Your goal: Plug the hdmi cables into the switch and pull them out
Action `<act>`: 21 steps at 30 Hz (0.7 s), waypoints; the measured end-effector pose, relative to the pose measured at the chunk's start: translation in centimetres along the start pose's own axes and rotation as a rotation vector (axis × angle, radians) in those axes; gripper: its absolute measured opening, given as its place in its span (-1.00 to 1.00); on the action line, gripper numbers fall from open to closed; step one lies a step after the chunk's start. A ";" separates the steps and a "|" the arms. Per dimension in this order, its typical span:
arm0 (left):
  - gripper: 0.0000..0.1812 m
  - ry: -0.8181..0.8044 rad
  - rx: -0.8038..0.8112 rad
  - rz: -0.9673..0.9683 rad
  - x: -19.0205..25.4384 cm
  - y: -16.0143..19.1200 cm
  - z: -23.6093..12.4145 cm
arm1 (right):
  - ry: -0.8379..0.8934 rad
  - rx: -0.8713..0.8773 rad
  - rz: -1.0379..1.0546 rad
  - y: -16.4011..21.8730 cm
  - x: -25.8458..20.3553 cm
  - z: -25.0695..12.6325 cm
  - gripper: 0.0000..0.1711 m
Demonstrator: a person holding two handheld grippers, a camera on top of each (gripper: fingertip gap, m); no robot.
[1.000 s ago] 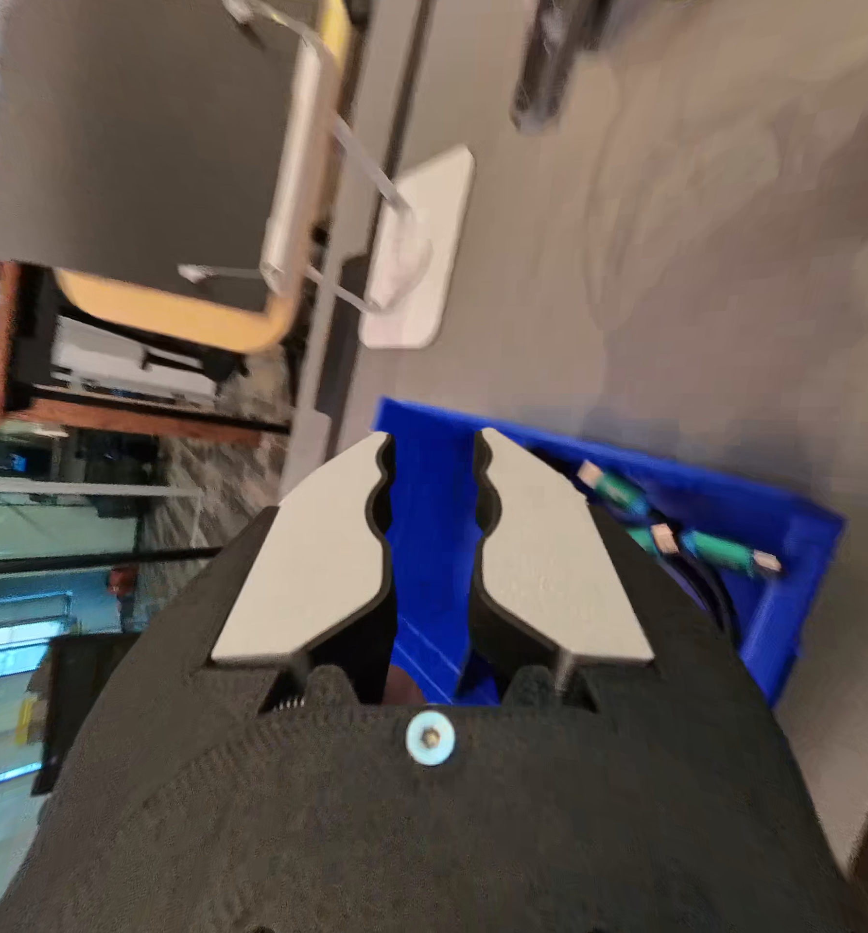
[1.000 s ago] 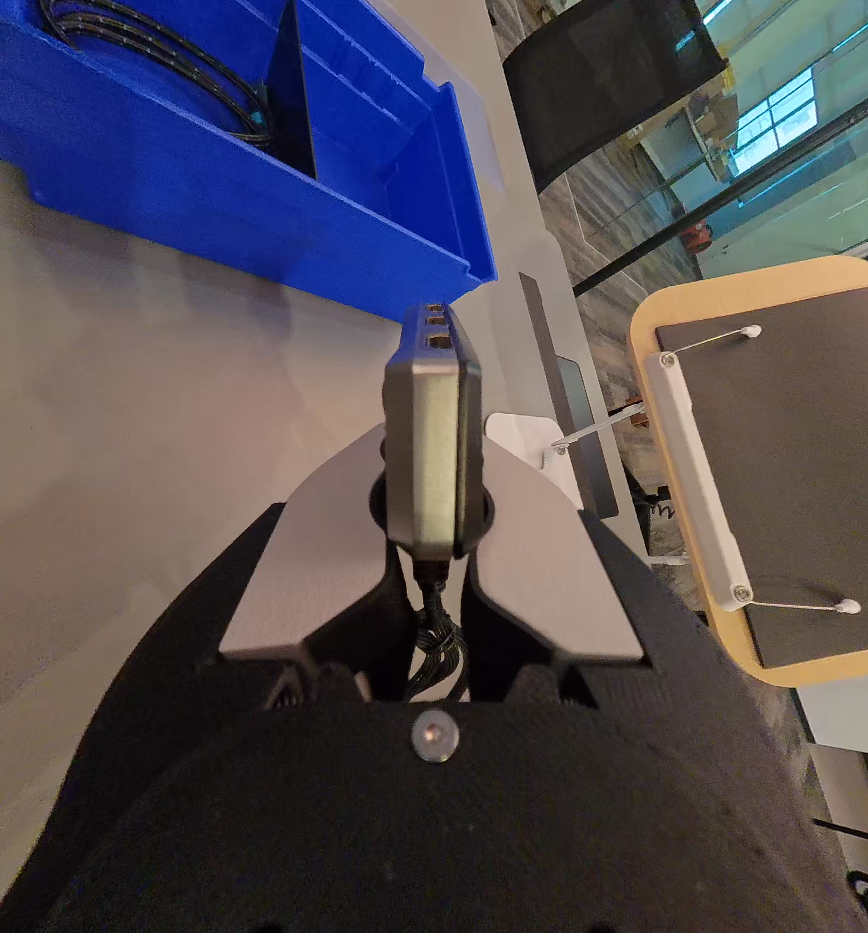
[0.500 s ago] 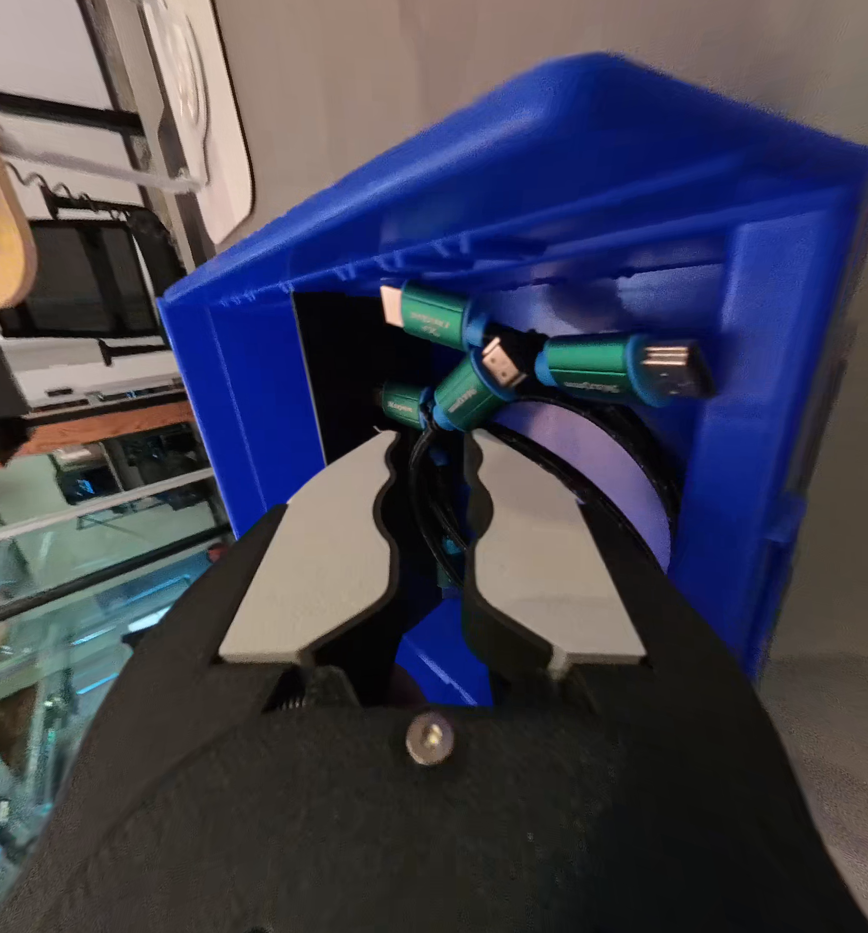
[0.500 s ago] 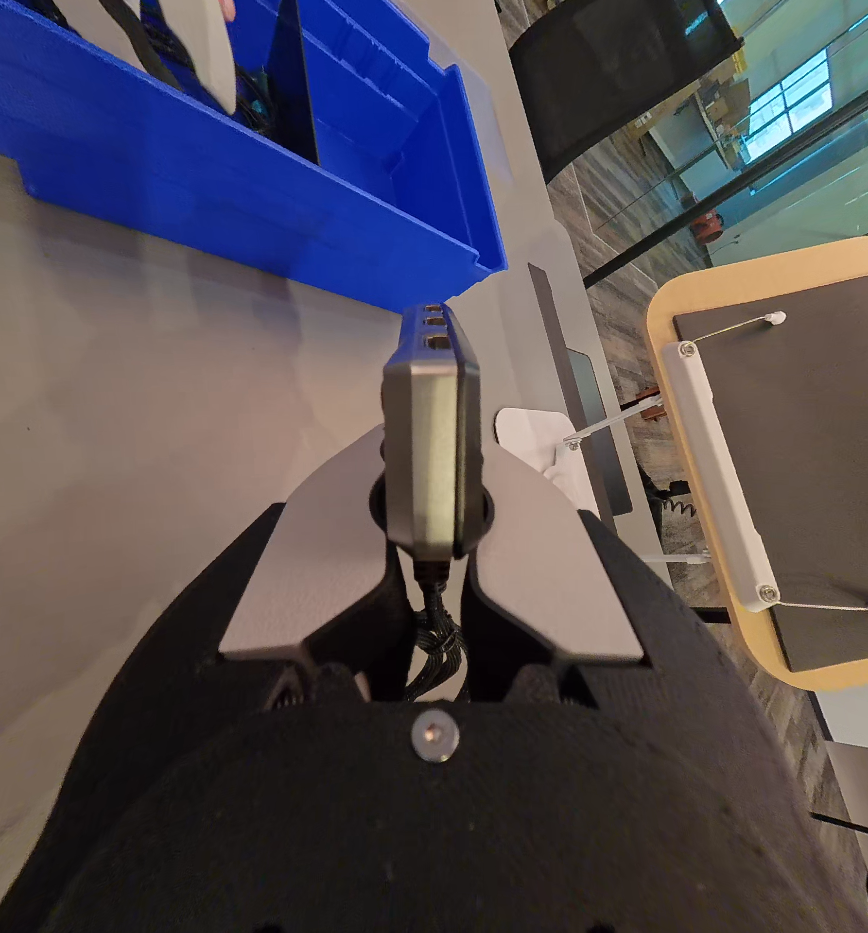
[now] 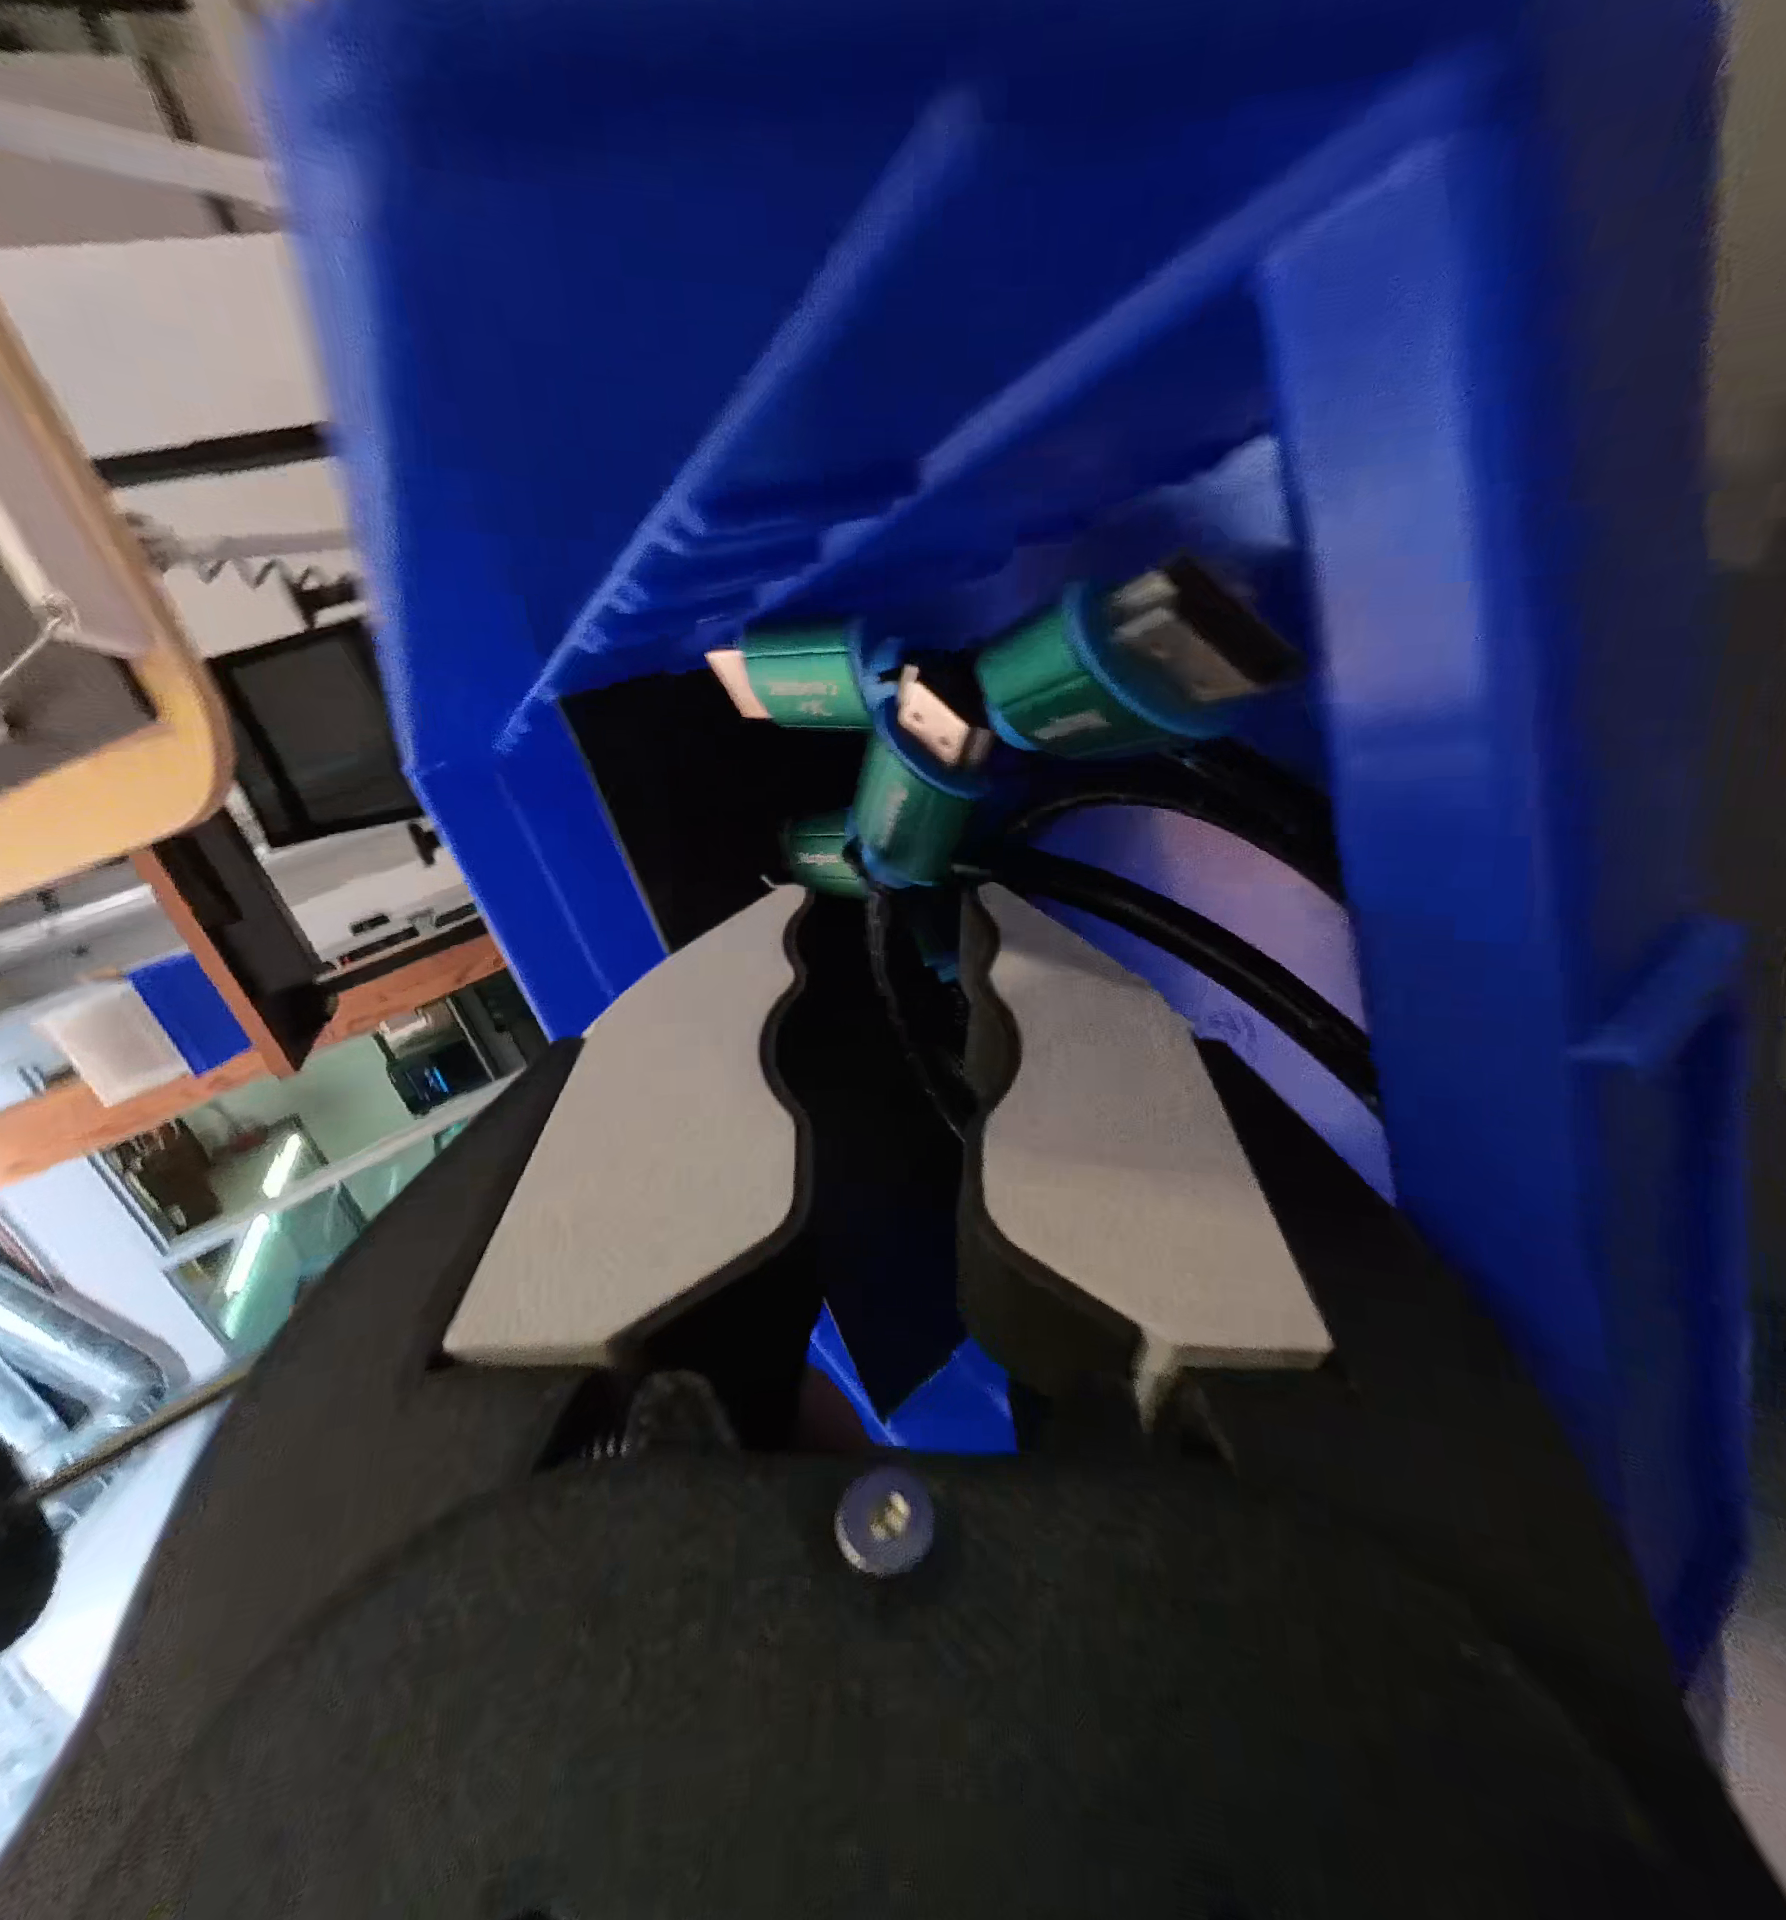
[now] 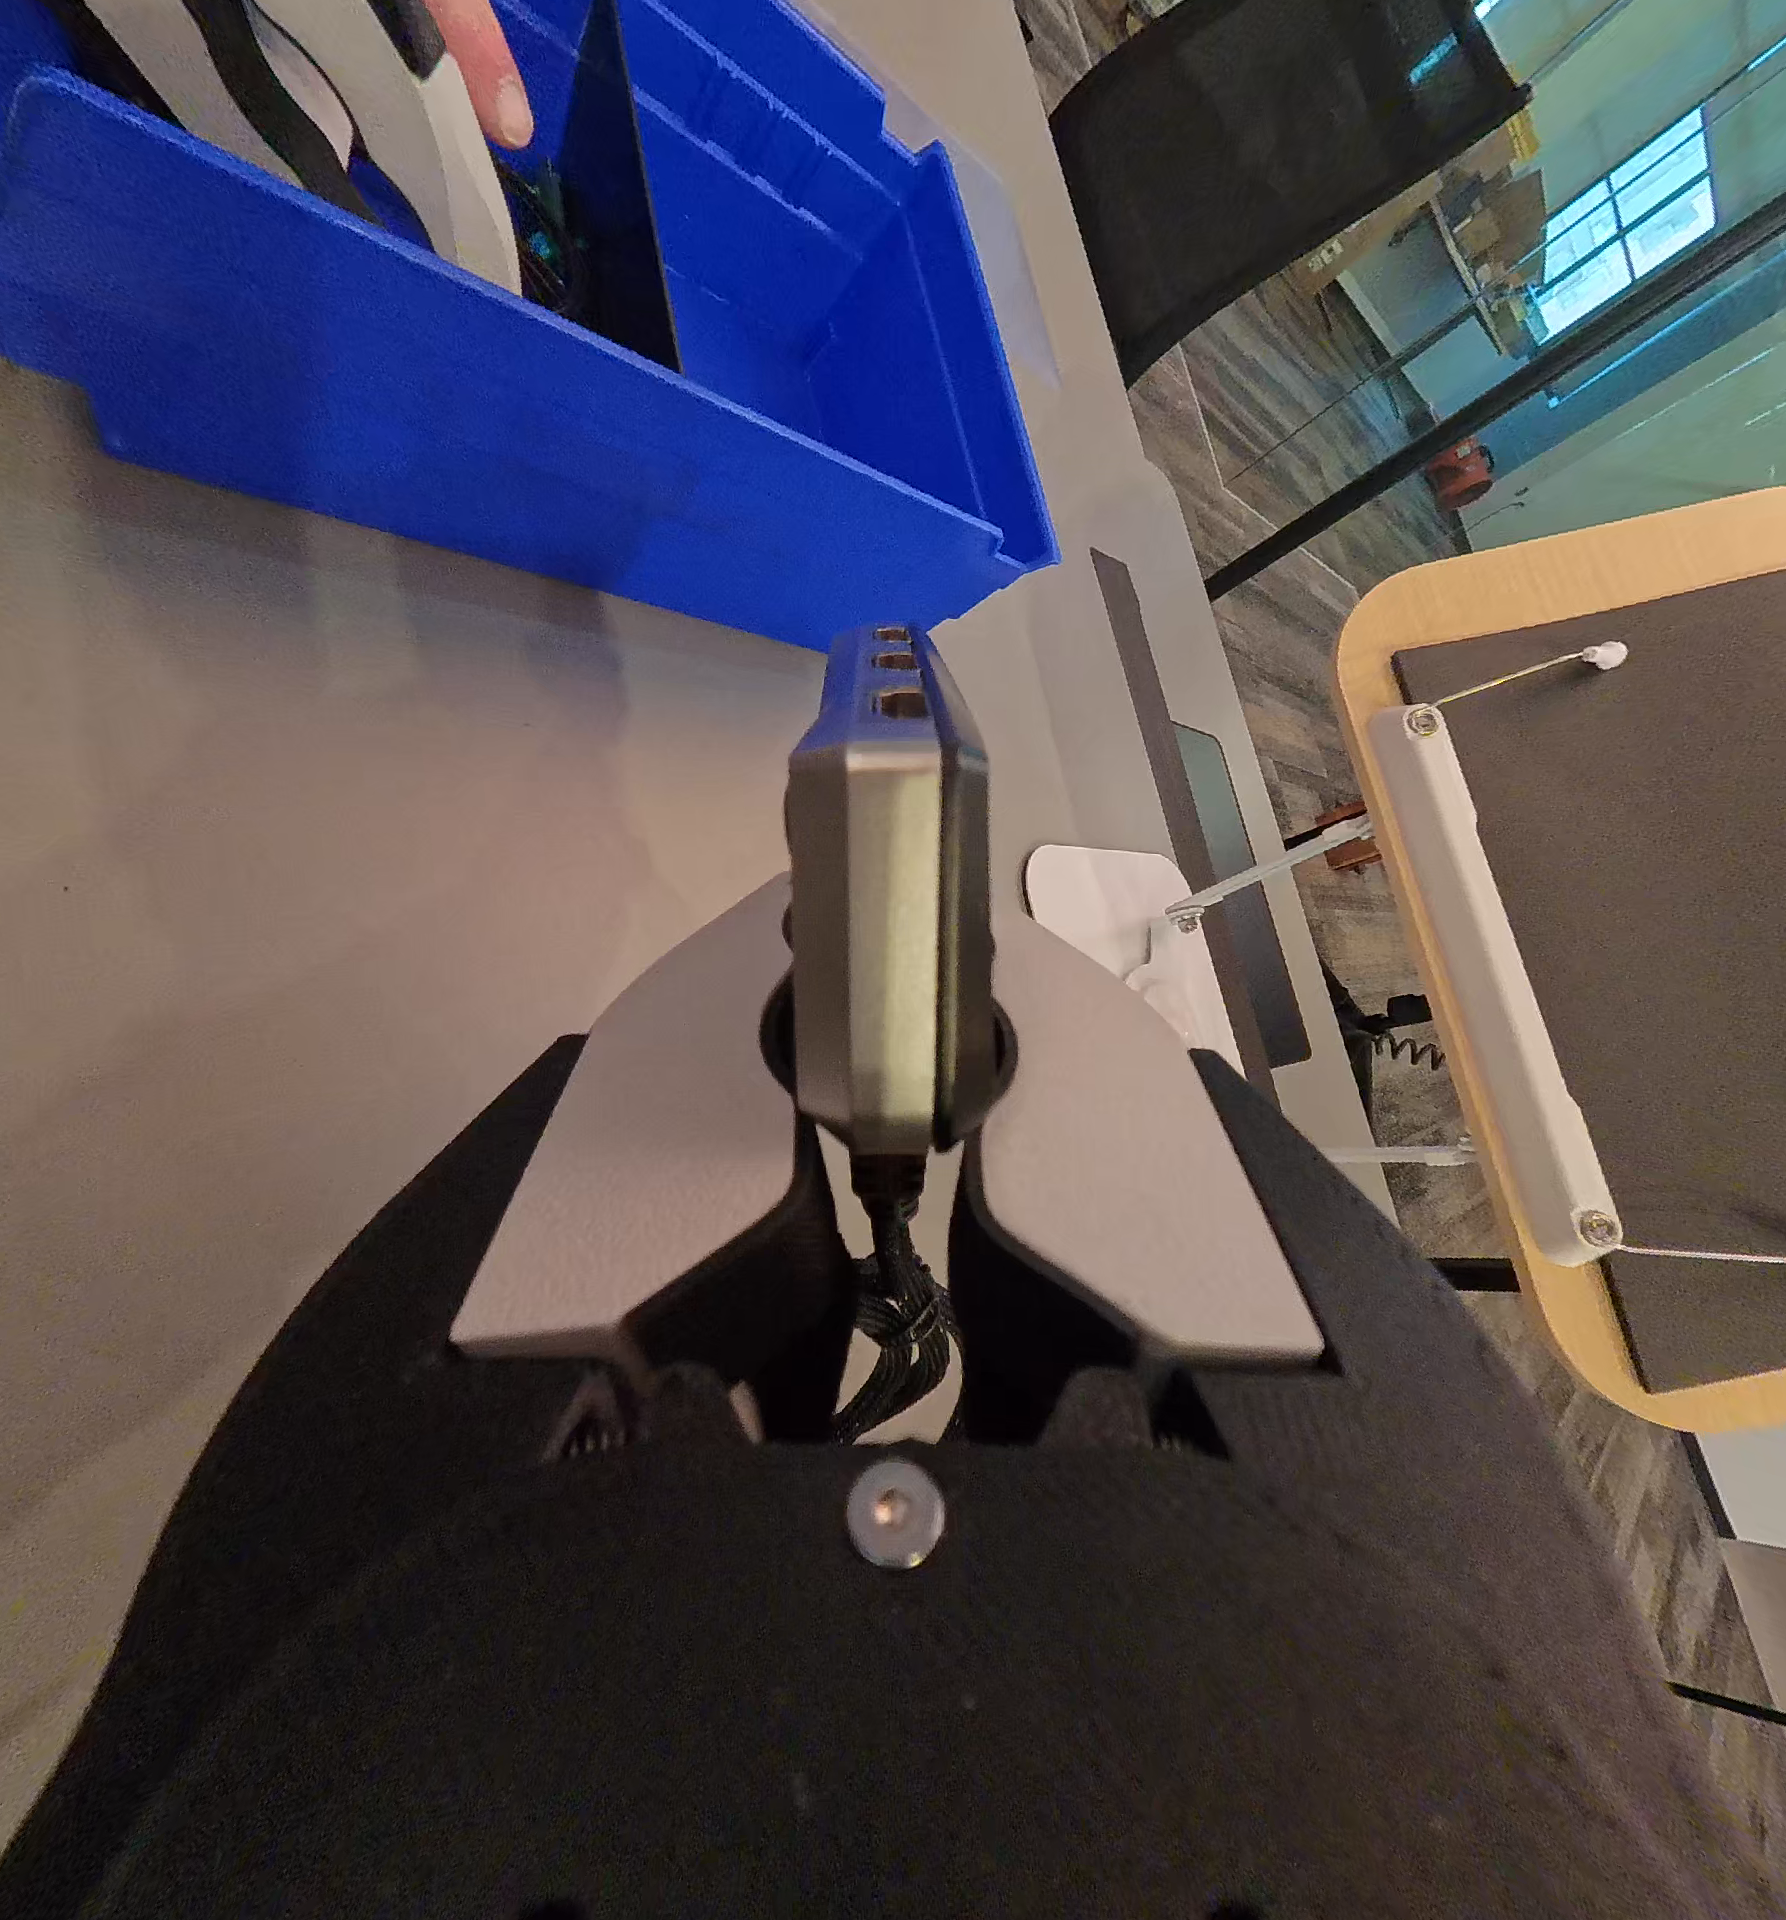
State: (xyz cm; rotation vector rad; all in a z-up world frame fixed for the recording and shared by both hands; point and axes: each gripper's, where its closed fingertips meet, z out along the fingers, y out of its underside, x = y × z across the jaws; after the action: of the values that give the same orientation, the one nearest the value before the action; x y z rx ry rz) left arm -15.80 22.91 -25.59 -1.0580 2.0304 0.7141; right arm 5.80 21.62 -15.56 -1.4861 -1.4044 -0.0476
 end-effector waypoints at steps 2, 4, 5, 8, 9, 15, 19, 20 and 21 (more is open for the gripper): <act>-0.68 0.068 -0.010 0.086 0.8 0.3 0.3 | -0.002 -0.002 -0.001 0.0 -0.1 0.1 -0.74; -0.64 0.078 0.004 0.167 0.7 0.0 0.6 | -0.003 -0.004 -0.003 -0.1 -0.1 0.2 -0.74; -0.65 0.077 0.006 0.204 0.7 -0.1 0.8 | -0.002 -0.005 -0.005 -0.1 -0.1 0.2 -0.74; -0.68 0.037 0.035 0.274 0.5 -0.8 1.5 | 0.003 -0.006 -0.004 -0.1 0.0 0.1 -0.74; -0.69 0.037 0.044 0.276 0.4 -0.9 1.6 | 0.003 -0.007 -0.002 0.0 0.1 0.1 -0.74; -0.75 -0.008 0.039 0.211 -1.0 -0.6 0.9 | 0.000 -0.003 0.011 0.3 0.2 0.2 -0.74; -0.85 -0.035 0.035 0.130 -2.5 0.5 -0.2 | -0.004 0.000 0.011 0.3 0.1 0.2 -0.74; -0.86 -0.028 0.042 0.101 -2.8 0.6 -0.5 | -0.005 0.001 0.011 0.3 0.1 0.2 -0.74; -0.86 -0.025 0.045 0.074 -3.0 0.9 -0.8 | -0.004 0.001 0.011 0.2 0.1 0.2 -0.74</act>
State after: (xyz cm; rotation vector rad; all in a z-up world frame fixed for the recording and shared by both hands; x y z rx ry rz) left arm -15.60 24.14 -22.59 -0.9478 2.0637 0.7126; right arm 5.91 21.90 -15.71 -1.4941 -1.3994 -0.0366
